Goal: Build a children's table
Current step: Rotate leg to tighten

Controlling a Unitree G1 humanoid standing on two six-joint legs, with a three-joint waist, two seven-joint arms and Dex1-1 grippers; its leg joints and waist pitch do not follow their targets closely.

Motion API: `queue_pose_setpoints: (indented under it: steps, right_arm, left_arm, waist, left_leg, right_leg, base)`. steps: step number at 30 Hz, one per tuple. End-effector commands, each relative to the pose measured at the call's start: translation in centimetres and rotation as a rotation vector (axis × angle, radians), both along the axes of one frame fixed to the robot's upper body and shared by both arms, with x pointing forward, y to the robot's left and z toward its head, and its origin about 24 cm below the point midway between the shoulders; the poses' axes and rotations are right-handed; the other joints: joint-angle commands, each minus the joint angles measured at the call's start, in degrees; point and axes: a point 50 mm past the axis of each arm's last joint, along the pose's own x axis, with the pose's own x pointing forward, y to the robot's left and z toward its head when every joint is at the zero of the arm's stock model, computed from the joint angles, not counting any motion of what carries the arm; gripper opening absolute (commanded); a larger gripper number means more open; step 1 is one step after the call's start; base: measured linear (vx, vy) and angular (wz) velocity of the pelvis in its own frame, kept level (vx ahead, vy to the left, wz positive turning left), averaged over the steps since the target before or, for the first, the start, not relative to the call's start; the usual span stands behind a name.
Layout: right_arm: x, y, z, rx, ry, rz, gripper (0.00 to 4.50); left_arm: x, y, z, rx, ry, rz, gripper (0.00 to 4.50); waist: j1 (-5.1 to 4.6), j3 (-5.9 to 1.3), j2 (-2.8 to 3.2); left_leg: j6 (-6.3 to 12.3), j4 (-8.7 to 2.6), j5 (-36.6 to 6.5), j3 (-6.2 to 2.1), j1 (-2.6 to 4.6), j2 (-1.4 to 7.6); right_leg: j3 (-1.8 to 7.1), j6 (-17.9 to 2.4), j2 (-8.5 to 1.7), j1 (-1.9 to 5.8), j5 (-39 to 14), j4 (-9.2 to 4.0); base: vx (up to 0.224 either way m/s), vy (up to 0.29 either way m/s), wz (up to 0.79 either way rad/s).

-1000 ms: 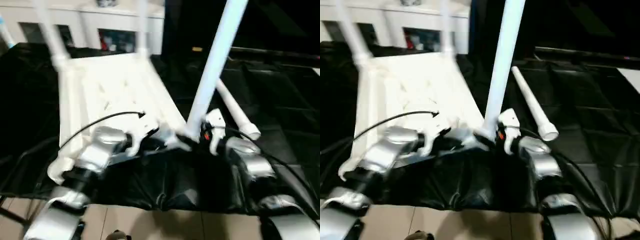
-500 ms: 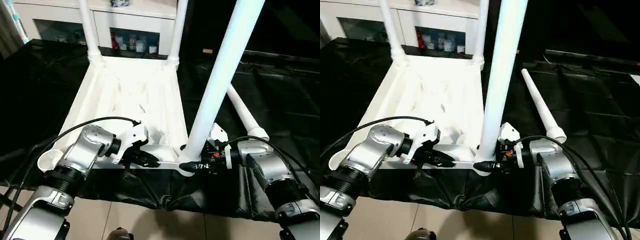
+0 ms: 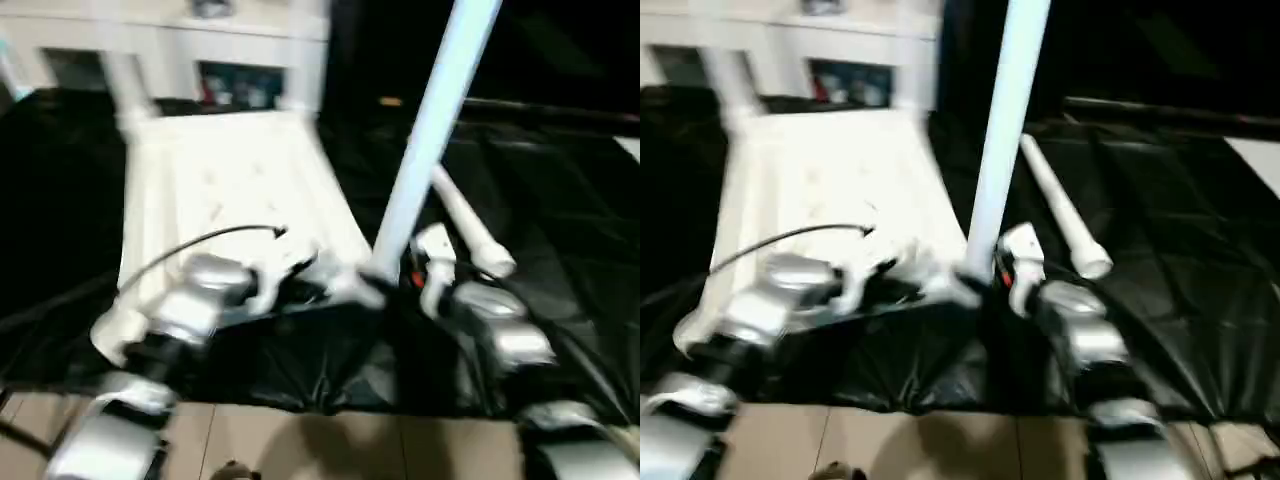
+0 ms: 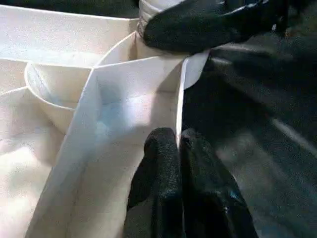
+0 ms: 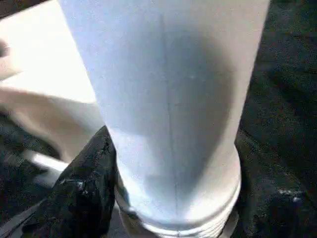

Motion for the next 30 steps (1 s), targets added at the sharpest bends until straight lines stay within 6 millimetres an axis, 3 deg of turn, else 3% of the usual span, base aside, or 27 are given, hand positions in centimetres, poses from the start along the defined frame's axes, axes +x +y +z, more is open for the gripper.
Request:
queue_pose_setpoints:
  steps: [1,3,5,7,12,17,20,23,27,30]
  right_arm:
    - [-1.5,3.8,-2.1,-0.006,0.096,0.105,2.76]
    - [-1.5,4.5,-2.1,0.009,0.089,0.117,2.76]
    - [-1.4,4.6,-2.0,0.017,0.084,0.112,3.31]
    - [-1.3,4.6,-1.7,0.038,0.075,0.118,3.48]
    - [-1.1,3.6,-1.2,-0.011,0.032,0.186,3.93]
    - [-2.0,1.4,0.2,-0.022,-0.048,0.434,3.93]
    - [-2.9,0.2,0.5,-0.033,-0.026,0.582,3.93]
    - [-3.2,-0.4,0.7,-0.038,-0.004,0.643,3.93]
    - [-4.0,-1.4,0.9,-0.060,0.045,0.764,3.93]
    - [-4.5,-1.7,0.7,-0.085,0.073,0.821,3.67]
  left_arm:
    - [1.1,-2.0,2.5,-0.100,-0.107,0.088,0.00]
    - [0.8,-2.5,2.4,-0.107,-0.105,0.059,0.00]
    - [0.7,-2.7,2.4,-0.110,-0.106,0.045,0.00]
    - [0.6,-2.9,2.3,-0.102,-0.115,0.005,0.00]
    - [-0.1,-2.6,2.2,-0.089,-0.109,-0.101,0.00]
    - [-1.2,-1.3,2.1,-0.095,-0.072,-0.290,0.00]
    - [-1.5,-0.5,2.0,-0.079,-0.050,-0.358,0.00]
    - [-1.6,-0.1,2.0,-0.069,-0.033,-0.387,0.00]
    - [-1.7,0.8,1.8,-0.029,0.002,-0.456,0.00]
    - [-1.8,1.1,1.6,-0.012,0.024,-0.490,0.00]
  waist:
    - [0.00,-3.39,0.12]
    - [0.12,-3.48,0.06]
    - [0.17,-3.61,0.10]
    - [0.18,-3.60,0.04]
    - [0.17,-3.41,0.14]
    - [0.47,-3.45,-0.04]
    - [0.77,-3.62,0.37]
    - [1.36,-3.67,0.34]
    - [2.05,-3.62,0.47]
    - [2.40,-3.53,0.42]
  left_leg:
    - [-1.48,-4.19,-20.2,-1.69,1.15,2.37]
    - [-0.66,-4.08,-19.2,-1.49,1.11,2.32]
    - [-0.10,-4.05,-17.8,-1.39,0.93,2.29]
    - [0.49,-3.99,-17.0,-1.24,0.92,2.26]
    - [0.27,-4.15,-18.8,-1.38,0.99,2.28]
    - [1.17,-4.09,-18.6,-1.29,1.00,2.48]
    - [1.98,-3.90,-16.1,-1.04,1.20,2.65]
    - [2.70,-3.73,-14.3,-0.90,1.03,2.71]
    - [2.31,-3.75,-15.5,-0.85,1.19,2.79]
    - [1.48,-3.84,-16.5,-0.90,1.24,2.82]
  right_leg:
    - [2.32,-8.3,-3.59,1.70,-23.8,-5.69]
    - [2.41,-8.8,-3.43,1.80,-20.9,-5.48]
    - [2.43,-9.5,-3.33,1.98,-17.9,-5.12]
    - [2.43,-10.2,-3.25,2.09,-15.8,-4.92]
    - [2.41,-9.3,-3.41,2.02,-19.6,-5.40]
    - [2.57,-9.3,-3.38,2.12,-18.1,-5.20]
    - [2.58,-12.0,-3.15,2.05,-11.8,-4.45]
    - [2.40,-13.0,-3.00,2.44,-9.3,-4.04]
    - [2.36,-13.2,-3.13,2.31,-10.9,-4.18]
    - [2.45,-12.8,-3.29,2.27,-12.9,-4.36]
  base:
    - [0.000,0.000,0.00]
    - [0.000,0.000,0.00]
    - [0.000,0.000,0.00]
    - [0.000,0.000,0.00]
    - [0.000,0.000,0.00]
    - [0.000,0.000,0.00]
    - [0.000,0.000,0.00]
    - [0.000,0.000,0.00]
    - [0.000,0.000,0.00]
    - [0.000,0.000,0.00]
